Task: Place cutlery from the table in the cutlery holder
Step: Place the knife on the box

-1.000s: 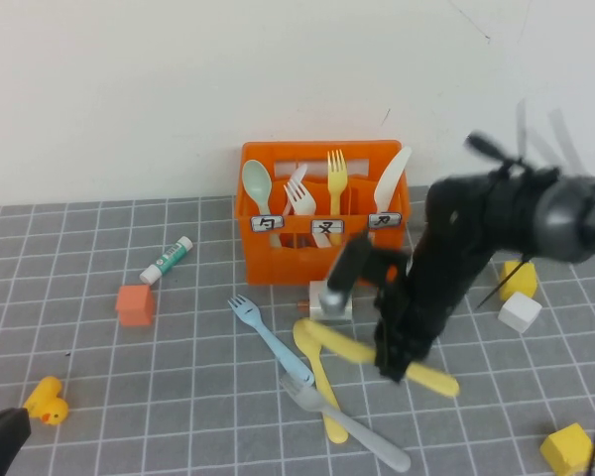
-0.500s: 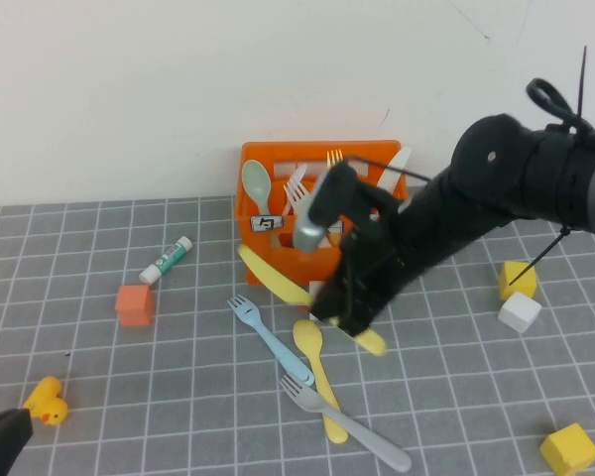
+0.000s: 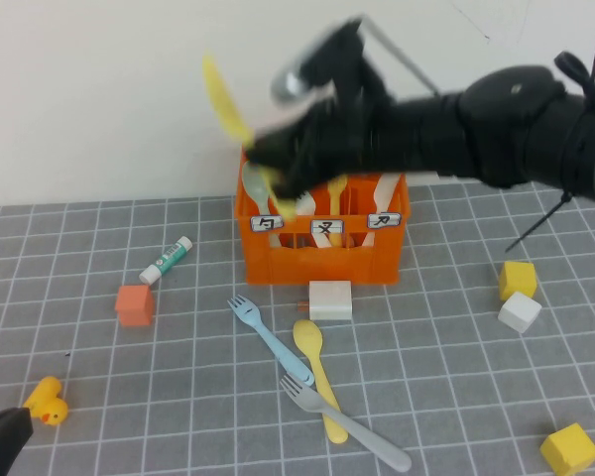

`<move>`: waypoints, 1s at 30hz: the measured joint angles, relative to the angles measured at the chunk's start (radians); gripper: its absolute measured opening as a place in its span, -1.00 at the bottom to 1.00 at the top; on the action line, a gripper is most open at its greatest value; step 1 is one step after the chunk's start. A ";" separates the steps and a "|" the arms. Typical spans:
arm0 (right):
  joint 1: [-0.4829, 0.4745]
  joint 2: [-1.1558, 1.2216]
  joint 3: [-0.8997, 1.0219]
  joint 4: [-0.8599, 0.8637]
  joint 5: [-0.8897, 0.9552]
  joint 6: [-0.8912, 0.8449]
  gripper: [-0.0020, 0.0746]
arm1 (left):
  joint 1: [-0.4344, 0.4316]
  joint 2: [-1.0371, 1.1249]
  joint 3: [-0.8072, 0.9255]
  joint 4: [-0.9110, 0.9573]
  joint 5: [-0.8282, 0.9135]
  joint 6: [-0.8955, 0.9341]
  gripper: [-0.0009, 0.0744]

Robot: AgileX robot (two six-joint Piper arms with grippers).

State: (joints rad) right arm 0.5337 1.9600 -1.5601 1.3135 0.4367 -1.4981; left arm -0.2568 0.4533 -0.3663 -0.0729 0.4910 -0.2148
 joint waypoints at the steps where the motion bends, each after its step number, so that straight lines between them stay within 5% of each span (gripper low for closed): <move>1: 0.000 0.000 -0.011 0.048 -0.026 -0.013 -0.65 | 0.000 0.000 0.000 0.000 0.000 0.000 -0.98; 9: -0.004 0.000 -0.073 0.380 -0.259 -0.174 -0.65 | 0.000 0.000 0.000 -0.004 -0.019 0.000 -0.98; 21: -0.008 0.000 -0.067 0.414 -0.414 -0.439 -0.65 | 0.000 0.000 0.000 -0.005 -0.022 0.000 -0.98; 30: -0.010 -0.002 0.020 0.416 -0.341 -0.502 -0.65 | 0.000 0.000 0.000 -0.006 -0.022 0.000 -0.98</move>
State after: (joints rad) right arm 0.5238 1.9577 -1.5396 1.7295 0.0961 -1.9999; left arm -0.2568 0.4533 -0.3663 -0.0792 0.4690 -0.2148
